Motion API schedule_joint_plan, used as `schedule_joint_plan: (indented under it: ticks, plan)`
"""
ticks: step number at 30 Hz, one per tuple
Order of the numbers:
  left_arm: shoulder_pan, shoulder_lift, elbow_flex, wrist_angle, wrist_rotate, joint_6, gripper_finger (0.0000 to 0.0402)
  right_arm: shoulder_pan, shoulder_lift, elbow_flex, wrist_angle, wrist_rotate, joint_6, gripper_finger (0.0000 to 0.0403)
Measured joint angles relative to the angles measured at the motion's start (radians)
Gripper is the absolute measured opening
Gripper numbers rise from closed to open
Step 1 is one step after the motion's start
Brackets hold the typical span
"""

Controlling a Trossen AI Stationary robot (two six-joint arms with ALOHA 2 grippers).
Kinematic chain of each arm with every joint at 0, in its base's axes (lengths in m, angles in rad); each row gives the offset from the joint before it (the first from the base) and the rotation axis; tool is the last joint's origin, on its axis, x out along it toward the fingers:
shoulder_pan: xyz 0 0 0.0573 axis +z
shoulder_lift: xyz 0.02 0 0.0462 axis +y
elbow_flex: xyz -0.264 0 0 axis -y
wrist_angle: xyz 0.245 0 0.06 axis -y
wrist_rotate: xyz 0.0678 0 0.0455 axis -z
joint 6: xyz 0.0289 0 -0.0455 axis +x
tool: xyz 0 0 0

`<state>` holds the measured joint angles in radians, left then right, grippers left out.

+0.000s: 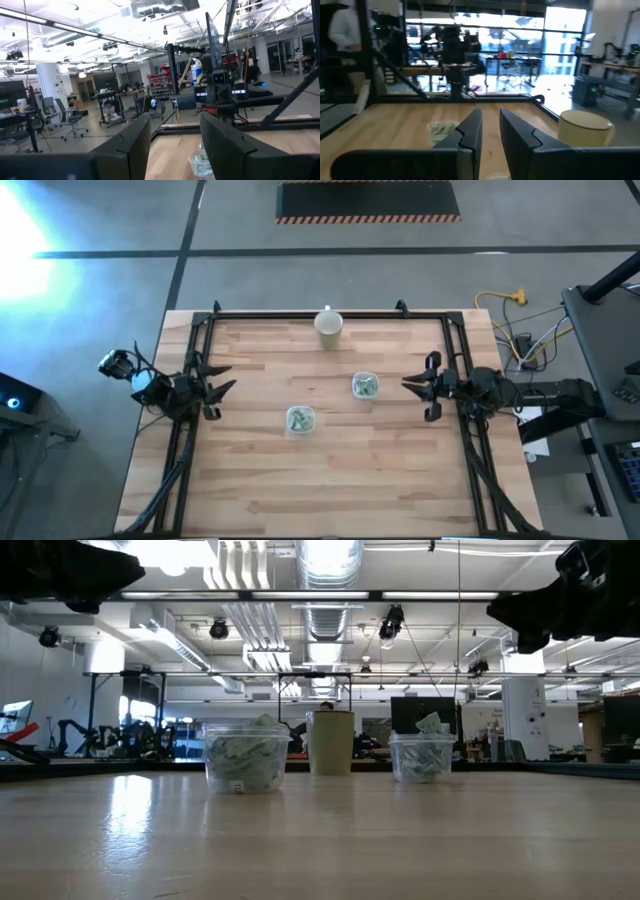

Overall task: Pick and place Stevia / Truvia into bins
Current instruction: Return to Home Position

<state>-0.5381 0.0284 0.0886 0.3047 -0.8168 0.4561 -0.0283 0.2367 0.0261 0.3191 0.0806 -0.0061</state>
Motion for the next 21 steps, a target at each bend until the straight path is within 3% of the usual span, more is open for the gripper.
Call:
schedule_joint_plan:
  ticks: [4,15,17,21]
  plan:
    - [0.0,0.0,-0.018,-0.01,0.001,-0.004,0.0155,-0.035,0.001,-0.006,-0.001,-0.08,-0.008,0.0056]
    - [0.0,0.0,-0.05,-0.007,0.004,-0.031,0.0155,-0.039,-0.001,-0.018,-0.005,-0.081,-0.019,0.0056]
    - [0.0,0.0,-0.05,0.002,0.053,-0.029,0.0155,-0.039,-0.001,-0.018,-0.002,-0.081,-0.026,0.0056]
    - [0.002,0.0,-0.051,0.008,0.258,-0.03,0.0155,-0.042,-0.001,-0.017,0.033,-0.081,-0.038,0.0056]
